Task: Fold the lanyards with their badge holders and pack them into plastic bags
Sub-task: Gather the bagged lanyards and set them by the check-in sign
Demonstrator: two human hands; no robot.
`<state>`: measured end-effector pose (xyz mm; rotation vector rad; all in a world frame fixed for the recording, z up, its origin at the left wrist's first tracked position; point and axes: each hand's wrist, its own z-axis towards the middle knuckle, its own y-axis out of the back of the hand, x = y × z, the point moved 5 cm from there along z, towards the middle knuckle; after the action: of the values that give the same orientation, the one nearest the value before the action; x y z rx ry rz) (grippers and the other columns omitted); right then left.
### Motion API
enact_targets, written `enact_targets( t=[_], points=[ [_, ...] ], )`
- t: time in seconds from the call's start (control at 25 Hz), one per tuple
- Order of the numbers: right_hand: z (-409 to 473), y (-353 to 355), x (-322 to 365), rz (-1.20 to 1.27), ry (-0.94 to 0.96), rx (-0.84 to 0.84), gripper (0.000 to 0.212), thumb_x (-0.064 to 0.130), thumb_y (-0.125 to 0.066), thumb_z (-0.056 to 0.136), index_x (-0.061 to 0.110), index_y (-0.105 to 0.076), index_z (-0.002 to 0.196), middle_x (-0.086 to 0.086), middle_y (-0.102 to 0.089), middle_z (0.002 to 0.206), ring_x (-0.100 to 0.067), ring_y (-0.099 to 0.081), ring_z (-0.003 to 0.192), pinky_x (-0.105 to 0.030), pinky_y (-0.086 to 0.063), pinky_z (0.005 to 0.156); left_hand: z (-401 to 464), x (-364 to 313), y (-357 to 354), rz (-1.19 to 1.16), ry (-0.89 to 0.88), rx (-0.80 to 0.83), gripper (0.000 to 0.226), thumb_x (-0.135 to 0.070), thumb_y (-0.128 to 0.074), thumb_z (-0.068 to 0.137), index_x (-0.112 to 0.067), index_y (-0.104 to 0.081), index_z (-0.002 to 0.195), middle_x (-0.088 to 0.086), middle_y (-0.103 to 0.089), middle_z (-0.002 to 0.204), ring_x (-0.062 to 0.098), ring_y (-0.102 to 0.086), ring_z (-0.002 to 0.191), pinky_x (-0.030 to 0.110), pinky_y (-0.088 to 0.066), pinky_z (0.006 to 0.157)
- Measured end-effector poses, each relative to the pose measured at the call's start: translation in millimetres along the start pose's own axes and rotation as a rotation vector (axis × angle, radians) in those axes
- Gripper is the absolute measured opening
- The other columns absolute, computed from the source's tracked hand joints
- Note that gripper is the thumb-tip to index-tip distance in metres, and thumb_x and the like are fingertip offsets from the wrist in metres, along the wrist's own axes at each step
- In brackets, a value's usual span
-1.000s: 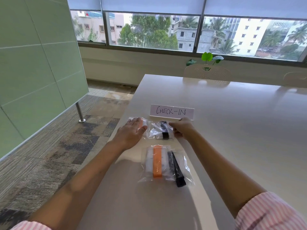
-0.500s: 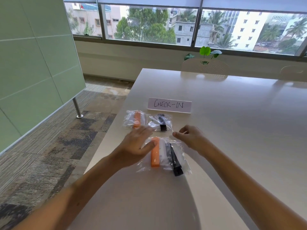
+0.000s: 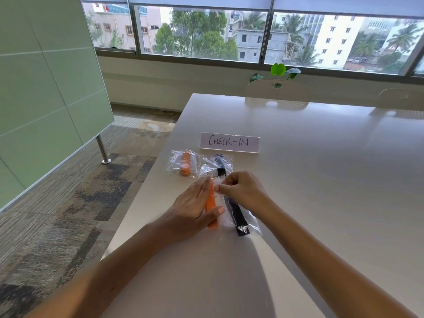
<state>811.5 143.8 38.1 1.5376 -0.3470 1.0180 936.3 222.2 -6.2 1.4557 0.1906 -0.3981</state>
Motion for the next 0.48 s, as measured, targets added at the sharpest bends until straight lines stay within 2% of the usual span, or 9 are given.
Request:
enact_targets(
  t=[0.08,0.2,0.36,0.48],
  points=[
    [-6,-5,-1,0.132,-0.057,0.090,0.025,0.029,-0.078,0.071,0.014,-0.064,0.086,-0.003,-0.067,0.071,-0.015,-0.064,0.062,-0.034,-0.058,0.065,-1,0,0,0.001,-0.007,-0.020,0.088,-0.068,-0.019,0.087,-0.015,0.013,0.149,0.004,0.009,0.159,0.009,0.010,0.145,0.023,0.004,0.113],
    [-8,-11,-9,0.245,-0.155,0.148,0.032,0.011,-0.076,0.071,0.014,-0.057,0.097,-0.006,-0.064,0.074,-0.020,-0.065,0.062,-0.042,-0.060,0.070,-1,0,0,0.008,-0.007,-0.028,0.086,-0.068,-0.017,0.087,-0.018,0.017,0.148,0.002,0.011,0.159,0.007,0.012,0.144,0.024,0.004,0.113],
    [0,9,-16,0.473,-0.255,0.133,0.025,-0.001,-0.071,0.077,0.005,-0.058,0.097,-0.011,-0.061,0.079,-0.016,-0.064,0.059,-0.027,-0.058,0.056,0,1,3,-0.075,0.018,-0.070,0.075,-0.065,-0.013,0.087,-0.029,0.026,0.140,-0.007,0.016,0.156,0.001,0.016,0.140,0.023,0.005,0.114],
    [15,47,-30,0.611,-0.293,-0.010,0.021,-0.003,-0.068,0.080,0.000,-0.061,0.100,-0.004,-0.057,0.057,-0.004,-0.051,0.036,-0.015,-0.045,0.040,6,1,3,-0.064,0.028,-0.082,0.074,-0.064,-0.011,0.089,-0.026,0.015,0.147,-0.006,0.010,0.158,0.003,0.012,0.142,0.027,0.003,0.116]
  ],
)
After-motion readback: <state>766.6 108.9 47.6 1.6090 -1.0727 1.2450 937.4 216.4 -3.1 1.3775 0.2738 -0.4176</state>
